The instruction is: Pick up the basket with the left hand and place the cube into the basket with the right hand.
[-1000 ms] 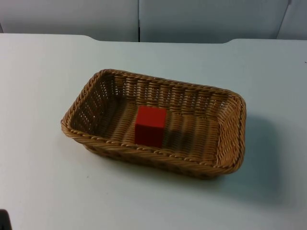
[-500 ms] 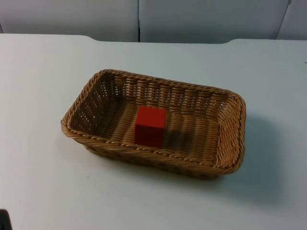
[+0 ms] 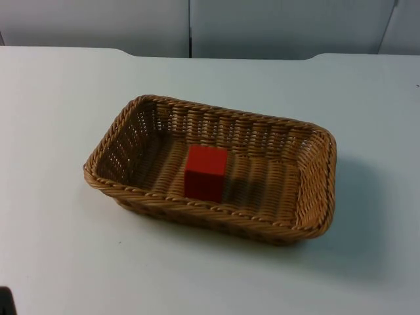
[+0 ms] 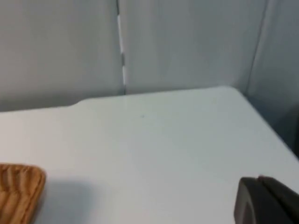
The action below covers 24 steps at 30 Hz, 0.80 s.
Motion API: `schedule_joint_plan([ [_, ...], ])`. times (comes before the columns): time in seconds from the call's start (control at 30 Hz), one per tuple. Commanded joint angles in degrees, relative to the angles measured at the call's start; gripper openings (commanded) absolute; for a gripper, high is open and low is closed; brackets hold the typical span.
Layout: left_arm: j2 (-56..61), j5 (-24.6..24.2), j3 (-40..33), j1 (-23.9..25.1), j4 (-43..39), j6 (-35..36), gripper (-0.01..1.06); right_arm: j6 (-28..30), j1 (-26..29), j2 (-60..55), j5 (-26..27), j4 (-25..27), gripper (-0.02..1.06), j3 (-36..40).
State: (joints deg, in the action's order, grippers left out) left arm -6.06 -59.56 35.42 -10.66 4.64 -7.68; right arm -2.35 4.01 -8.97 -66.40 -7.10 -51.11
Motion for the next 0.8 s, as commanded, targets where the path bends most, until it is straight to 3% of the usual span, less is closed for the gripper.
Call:
schedule_joint_plan([
  [0.0, 3.0, -2.0, -0.2, -0.5, -0.8, -1.4, 0.00, 3.2, -0.2, 2.2, -0.2, 6.4, 0.00, 5.1],
  [0.1, 6.1, -3.1, -0.2, -0.5, -1.5, -1.0, 0.00, 8.3, -0.2, 5.3, 1.7, 13.6, 0.00, 11.3],
  [0.2, 6.1, -4.0, -0.2, -0.5, -1.6, -0.9, 0.00, 10.3, -0.2, 6.8, 1.9, 14.9, 0.00, 14.8],
  [0.67, 6.1, -2.9, -5.5, -1.0, 0.1, -0.6, 0.00, 11.8, -1.9, 9.0, 1.9, 13.8, 0.00, 20.7],
  [0.77, 6.1, -2.4, -6.0, -1.0, -0.6, -0.7, 0.00, 11.5, -1.9, 9.0, 4.2, 14.2, 0.00, 21.8],
])
